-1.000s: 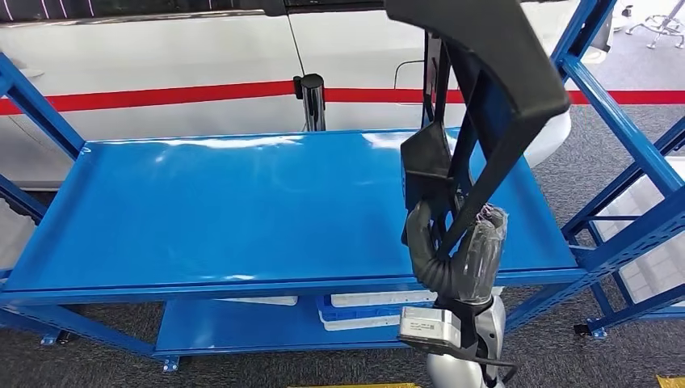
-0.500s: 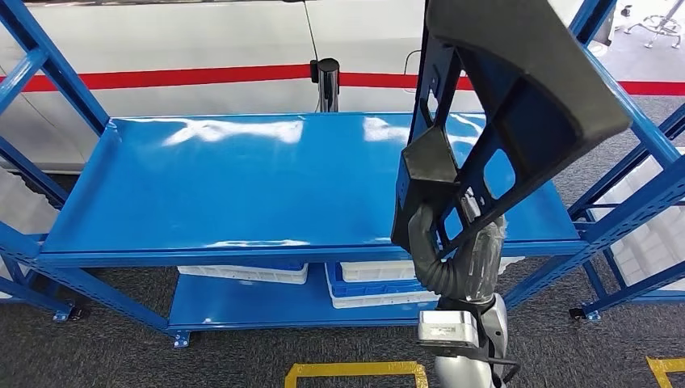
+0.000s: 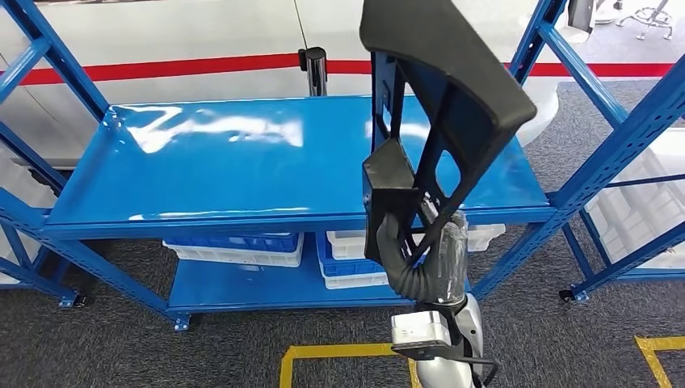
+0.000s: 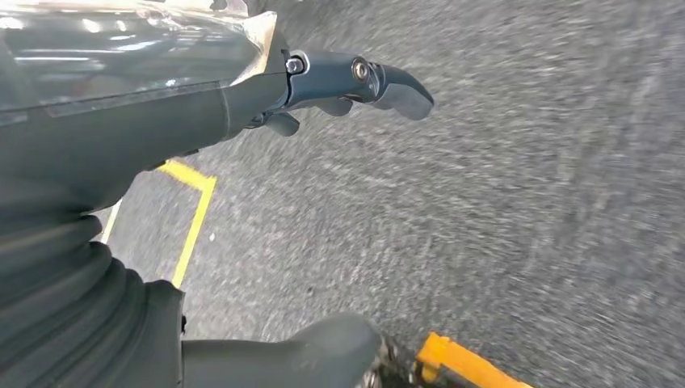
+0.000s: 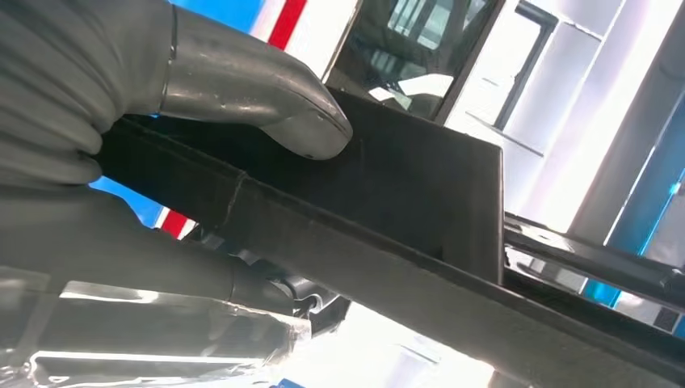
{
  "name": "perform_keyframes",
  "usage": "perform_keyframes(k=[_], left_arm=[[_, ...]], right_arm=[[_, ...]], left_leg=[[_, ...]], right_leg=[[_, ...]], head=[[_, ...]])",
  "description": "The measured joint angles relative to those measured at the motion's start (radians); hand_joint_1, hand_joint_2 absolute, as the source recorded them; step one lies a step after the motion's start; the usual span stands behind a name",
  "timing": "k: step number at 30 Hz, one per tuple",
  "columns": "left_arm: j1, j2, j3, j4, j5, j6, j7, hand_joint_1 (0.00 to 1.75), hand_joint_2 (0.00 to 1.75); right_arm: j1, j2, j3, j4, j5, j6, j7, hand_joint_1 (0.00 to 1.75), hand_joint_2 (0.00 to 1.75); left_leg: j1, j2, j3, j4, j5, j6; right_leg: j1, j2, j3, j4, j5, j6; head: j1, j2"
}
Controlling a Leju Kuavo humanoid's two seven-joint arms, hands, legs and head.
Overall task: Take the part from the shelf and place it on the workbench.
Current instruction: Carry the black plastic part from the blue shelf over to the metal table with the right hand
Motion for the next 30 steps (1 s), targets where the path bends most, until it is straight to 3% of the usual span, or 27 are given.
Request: perform_keyframes(k=[2, 3, 5, 6, 8, 10, 11, 12, 13, 14, 15, 17, 19, 21, 22, 25, 26, 27, 28, 30], left_arm=[[-0.001, -0.002, 0.01, 0.0, 0.004, -0.003, 0.001, 0.0, 1.75], [-0.002, -0.004, 0.014, 0.0, 0.008, -0.004, -0.006, 0.0, 1.75], [-0.002, -0.008, 0.028, 0.0, 0.028, -0.001, -0.034, 0.0, 1.75], [-0.003, -0.012, 0.039, 0.001, 0.047, 0.002, -0.049, 0.0, 1.75], [-0.006, -0.024, 0.069, 0.004, 0.087, 0.008, -0.06, 0.0, 1.75], [-0.008, -0.035, 0.098, 0.011, 0.107, 0.006, -0.043, 0.0, 1.75], [-0.008, -0.04, 0.108, 0.014, 0.114, 0.0, -0.035, 0.0, 1.75], [-0.008, -0.045, 0.118, 0.017, 0.125, -0.013, -0.033, 0.0, 1.75], [-0.008, -0.05, 0.129, 0.02, 0.144, -0.033, -0.037, 0.0, 1.75], [-0.009, -0.056, 0.143, 0.021, 0.165, -0.056, -0.045, 0.0, 1.75], [-0.009, -0.06, 0.159, 0.022, 0.182, -0.076, -0.056, 0.0, 1.75], [-0.01, -0.068, 0.18, 0.022, 0.188, -0.098, -0.07, 0.0, 1.75], [-0.01, -0.07, 0.183, 0.022, 0.162, -0.111, -0.072, 0.0, 1.75], [-0.009, -0.065, 0.182, 0.022, 0.127, -0.131, -0.076, 0.0, 1.75], [-0.009, -0.062, 0.181, 0.022, 0.116, -0.142, -0.079, 0.0, 1.75], [-0.009, -0.058, 0.178, 0.022, 0.103, -0.158, -0.083, 0.0, 1.75], [-0.009, -0.057, 0.178, 0.022, 0.1, -0.16, -0.084, 0.0, 1.75], [-0.009, -0.056, 0.177, 0.022, 0.096, -0.162, -0.085, 0.0, 1.75], [-0.009, -0.056, 0.177, 0.022, 0.09, -0.166, -0.087, 0.0, 1.75], [-0.01, -0.054, 0.169, 0.022, 0.069, -0.184, -0.092, 0.0, 1.75]], right_arm=[[0.002, 0.007, 0.0, 0.0, -0.011, 0.001, -0.012, 1.75, 1.75], [0.001, 0.011, 0.0, 0.0, -0.017, 0.0, -0.02, 1.75, 1.75], [-0.001, 0.016, 0.002, 0.0, -0.031, 0.007, -0.028, 1.75, 1.75], [-0.004, 0.017, 0.004, 0.0, -0.043, 0.018, -0.03, 1.75, 1.75], [-0.01, 0.018, 0.011, 0.0, -0.068, 0.043, -0.028, 1.75, 1.75], [-0.012, 0.02, 0.018, 0.001, -0.077, 0.053, -0.024, 1.75, 1.75], [-0.011, 0.02, 0.02, 0.003, -0.077, 0.052, -0.023, 1.75, 1.75], [-0.011, 0.021, 0.02, 0.004, -0.077, 0.051, -0.023, 1.75, 1.75], [-0.011, 0.021, 0.021, 0.006, -0.076, 0.049, -0.022, 1.75, 1.75], [-0.012, 0.022, 0.022, 0.006, -0.075, 0.047, -0.022, 1.75, 1.75], [-0.012, 0.023, 0.023, 0.006, -0.072, 0.044, -0.022, 1.75, 1.75], [-0.013, 0.024, 0.028, -0.002, -0.053, 0.039, -0.019, 1.75, 1.75], [-0.012, 0.026, 0.036, -0.016, -0.027, 0.028, -0.011, 1.75, 1.75], [-0.008, 0.027, 0.04, -0.025, -0.012, 0.016, 0.0, 1.75, 1.75], [-0.007, 0.028, 0.041, -0.027, -0.008, 0.012, 0.005, 1.75, 1.75], [-0.005, 0.03, 0.042, -0.033, -0.004, 0.008, 0.011, 1.75, 1.75], [-0.005, 0.031, 0.042, -0.035, -0.004, 0.008, 0.012, 1.75, 1.75], [-0.004, 0.031, 0.042, -0.036, -0.003, 0.008, 0.013, 1.75, 1.75], [-0.004, 0.031, 0.041, -0.036, -0.003, 0.008, 0.017, 1.75, 1.75], [-0.004, 0.031, 0.04, -0.04, -0.003, 0.008, 0.03, 1.75, 1.75]], left_leg=[[-0.003, -0.004, 0.08, -0.121, -0.001, 0.006], [-0.007, -0.006, 0.098, -0.156, -0.01, 0.01], [-0.012, -0.004, 0.094, -0.176, -0.006, 0.024], [-0.013, -0.002, 0.085, -0.18, 0.003, 0.034], [-0.013, 0.005, 0.061, -0.186, 0.029, 0.059], [-0.019, 0.008, 0.032, -0.185, 0.052, 0.069], [-0.021, 0.009, 0.016, -0.185, 0.064, 0.07], [-0.022, 0.009, 0.0, -0.184, 0.077, 0.07], [-0.023, 0.01, -0.017, -0.184, 0.089, 0.068], [-0.024, 0.01, -0.032, -0.183, 0.102, 0.066], [-0.024, 0.009, -0.046, -0.183, 0.114, 0.063], [-0.028, 0.009, -0.064, -0.179, 0.135, 0.053], [-0.031, 0.009, -0.072, -0.177, 0.154, 0.043], [-0.026, 0.008, -0.079, -0.172, 0.157, 0.033], [-0.023, 0.006, -0.085, -0.154, 0.13, 0.027], [-0.013, 0.001, -0.12, -0.002, -0.024, 0.01], [-0.01, 0.001, -0.128, 0.06, -0.053, 0.005], [-0.007, 0.001, -0.127, 0.103, -0.056, 0.0], [-0.003, 0.001, -0.113, 0.118, -0.037, -0.003], [0.005, 0.001, -0.039, 0.05, 0.016, -0.007]], right_leg=[[0.003, 0.0, -0.01, 0.003, 0.012, 0.012], [0.003, -0.001, -0.015, 0.004, 0.019, 0.019], [0.002, -0.002, -0.026, 0.006, 0.033, 0.035], [0.001, -0.001, -0.036, 0.015, 0.026, 0.038], [0.001, 0.0, -0.066, 0.076, -0.035, 0.03], [0.0, 0.001, -0.098, 0.194, -0.124, 0.017], [-0.001, 0.001, -0.104, 0.251, -0.147, 0.018], [0.0, 0.001, -0.101, 0.285, -0.149, 0.024], [0.0, 0.001, -0.083, 0.289, -0.134, 0.033], [0.0, 0.001, -0.05, 0.26, -0.11, 0.042], [0.0, 0.001, -0.001, 0.2, -0.093, 0.046], [0.005, 0.001, 0.111, 0.041, -0.095, 0.042], [0.012, 0.004, 0.159, -0.046, -0.112, 0.034], [0.003, 0.004, 0.147, -0.048, -0.103, 0.023], [-0.001, 0.002, 0.14, -0.047, -0.094, 0.013], [-0.002, -0.004, 0.109, -0.047, -0.061, -0.01], [0.0, -0.004, 0.097, -0.045, -0.05, -0.011], [0.001, -0.004, 0.083, -0.042, -0.039, -0.01], [0.002, -0.004, 0.069, -0.038, -0.03, -0.007], [0.001, -0.004, 0.04, -0.023, -0.016, 0.0]], head=[[0.001, 0.0], [0.002, 0.0], [0.004, 0.0], [0.004, 0.0], [0.011, 0.0], [0.014, 0.0], [0.015, 0.0], [0.015, 0.0], [0.016, 0.0], [0.016, 0.0], [0.016, 0.0], [0.016, 0.0], [0.015, 0.0], [0.013, 0.0], [0.012, 0.0], [0.005, 0.0], [0.004, 0.0], [0.005, 0.0], [0.004, 0.0], [0.004, 0.0]])
